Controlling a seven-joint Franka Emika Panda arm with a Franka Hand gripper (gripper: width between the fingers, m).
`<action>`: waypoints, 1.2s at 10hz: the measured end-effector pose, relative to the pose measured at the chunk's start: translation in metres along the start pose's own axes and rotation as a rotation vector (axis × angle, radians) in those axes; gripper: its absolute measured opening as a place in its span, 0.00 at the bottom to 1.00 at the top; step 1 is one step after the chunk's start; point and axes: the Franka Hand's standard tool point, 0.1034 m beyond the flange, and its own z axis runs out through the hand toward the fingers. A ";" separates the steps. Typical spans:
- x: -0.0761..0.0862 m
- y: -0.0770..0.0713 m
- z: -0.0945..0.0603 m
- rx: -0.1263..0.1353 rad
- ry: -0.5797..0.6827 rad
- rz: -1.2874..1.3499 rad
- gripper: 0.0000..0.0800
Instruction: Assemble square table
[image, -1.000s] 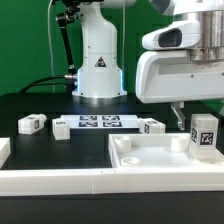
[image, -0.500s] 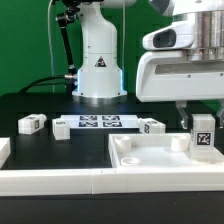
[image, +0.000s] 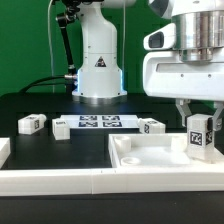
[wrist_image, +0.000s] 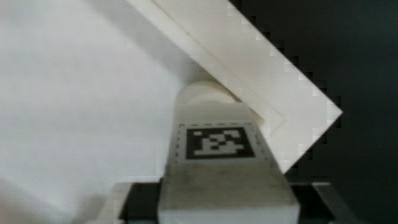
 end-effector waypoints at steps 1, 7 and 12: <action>0.000 0.000 0.000 0.004 -0.009 0.109 0.36; 0.000 0.000 0.001 0.005 -0.033 0.451 0.36; -0.007 -0.003 0.001 0.011 -0.032 0.056 0.81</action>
Offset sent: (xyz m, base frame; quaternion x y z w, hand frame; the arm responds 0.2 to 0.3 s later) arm 0.0047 0.0001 -0.0006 -0.0137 -0.0165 0.1615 0.9866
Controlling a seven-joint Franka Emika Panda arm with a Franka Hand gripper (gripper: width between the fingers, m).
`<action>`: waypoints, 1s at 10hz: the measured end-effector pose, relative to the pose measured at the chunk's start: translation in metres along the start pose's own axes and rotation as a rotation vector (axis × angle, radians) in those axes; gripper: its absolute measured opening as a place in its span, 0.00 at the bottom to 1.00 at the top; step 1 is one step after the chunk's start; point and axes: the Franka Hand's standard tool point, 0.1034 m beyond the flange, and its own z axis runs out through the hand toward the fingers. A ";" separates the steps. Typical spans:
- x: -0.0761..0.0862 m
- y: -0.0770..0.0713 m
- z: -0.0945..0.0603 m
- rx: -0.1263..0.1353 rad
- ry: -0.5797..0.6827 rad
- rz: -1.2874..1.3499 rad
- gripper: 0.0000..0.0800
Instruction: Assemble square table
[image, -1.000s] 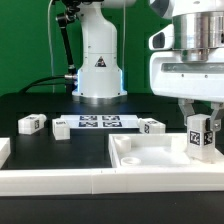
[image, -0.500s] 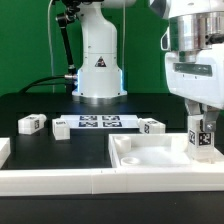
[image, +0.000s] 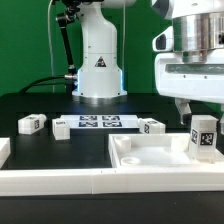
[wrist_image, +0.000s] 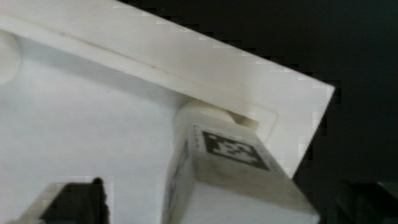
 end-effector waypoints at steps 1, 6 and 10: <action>-0.002 0.000 0.001 -0.001 -0.002 -0.142 0.81; -0.001 0.002 -0.001 -0.053 0.008 -0.701 0.81; 0.004 0.002 -0.002 -0.073 0.017 -0.986 0.81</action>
Offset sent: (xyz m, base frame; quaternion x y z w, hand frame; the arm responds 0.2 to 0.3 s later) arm 0.0012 -0.0013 0.0045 -0.0690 0.0097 -0.3483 0.9348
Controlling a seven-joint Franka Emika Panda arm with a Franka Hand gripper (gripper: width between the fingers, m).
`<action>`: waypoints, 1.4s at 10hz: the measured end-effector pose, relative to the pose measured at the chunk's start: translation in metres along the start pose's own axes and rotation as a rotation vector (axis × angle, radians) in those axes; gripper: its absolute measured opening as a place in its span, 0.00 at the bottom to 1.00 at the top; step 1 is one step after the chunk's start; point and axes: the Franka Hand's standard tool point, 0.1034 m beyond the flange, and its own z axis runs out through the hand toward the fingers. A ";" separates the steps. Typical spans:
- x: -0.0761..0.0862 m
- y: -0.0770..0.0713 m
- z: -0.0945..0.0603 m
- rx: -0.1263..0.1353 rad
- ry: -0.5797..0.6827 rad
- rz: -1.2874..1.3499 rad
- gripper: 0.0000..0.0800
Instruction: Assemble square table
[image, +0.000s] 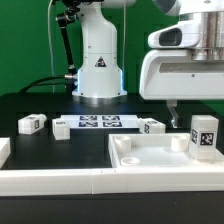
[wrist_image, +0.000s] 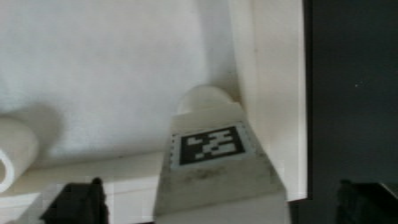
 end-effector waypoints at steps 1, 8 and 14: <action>0.002 0.004 0.000 0.000 0.003 -0.091 0.81; 0.001 0.004 0.001 0.001 0.002 -0.076 0.36; -0.001 0.001 0.003 0.046 0.035 0.700 0.36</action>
Offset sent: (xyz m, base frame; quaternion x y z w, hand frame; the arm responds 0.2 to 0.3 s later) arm 0.0000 0.0000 0.0000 0.0000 0.0000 0.0000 1.0000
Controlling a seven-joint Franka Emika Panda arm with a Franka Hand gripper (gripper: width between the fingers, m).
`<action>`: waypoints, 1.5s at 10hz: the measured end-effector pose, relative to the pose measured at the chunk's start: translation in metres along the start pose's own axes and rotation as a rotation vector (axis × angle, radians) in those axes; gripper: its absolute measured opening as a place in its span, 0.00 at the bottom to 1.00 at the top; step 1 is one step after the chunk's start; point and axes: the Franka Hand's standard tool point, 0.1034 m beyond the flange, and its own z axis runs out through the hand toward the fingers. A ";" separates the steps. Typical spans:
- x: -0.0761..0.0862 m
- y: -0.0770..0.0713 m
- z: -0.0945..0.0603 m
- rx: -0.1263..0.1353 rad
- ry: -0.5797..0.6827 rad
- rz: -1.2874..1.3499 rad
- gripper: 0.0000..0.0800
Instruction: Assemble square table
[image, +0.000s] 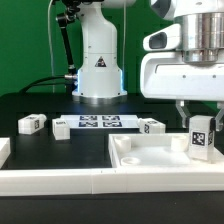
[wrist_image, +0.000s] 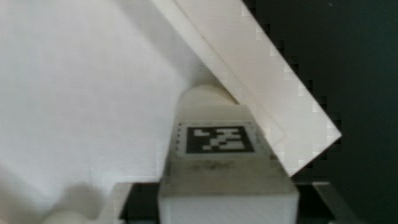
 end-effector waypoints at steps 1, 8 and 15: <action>0.000 0.000 0.000 0.004 -0.004 0.150 0.36; 0.003 0.001 0.001 0.019 -0.051 0.677 0.36; 0.001 -0.001 0.001 0.029 -0.043 0.168 0.81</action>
Offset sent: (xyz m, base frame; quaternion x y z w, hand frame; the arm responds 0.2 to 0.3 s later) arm 0.0036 -0.0009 -0.0028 -0.0127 -0.0344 0.2654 0.9635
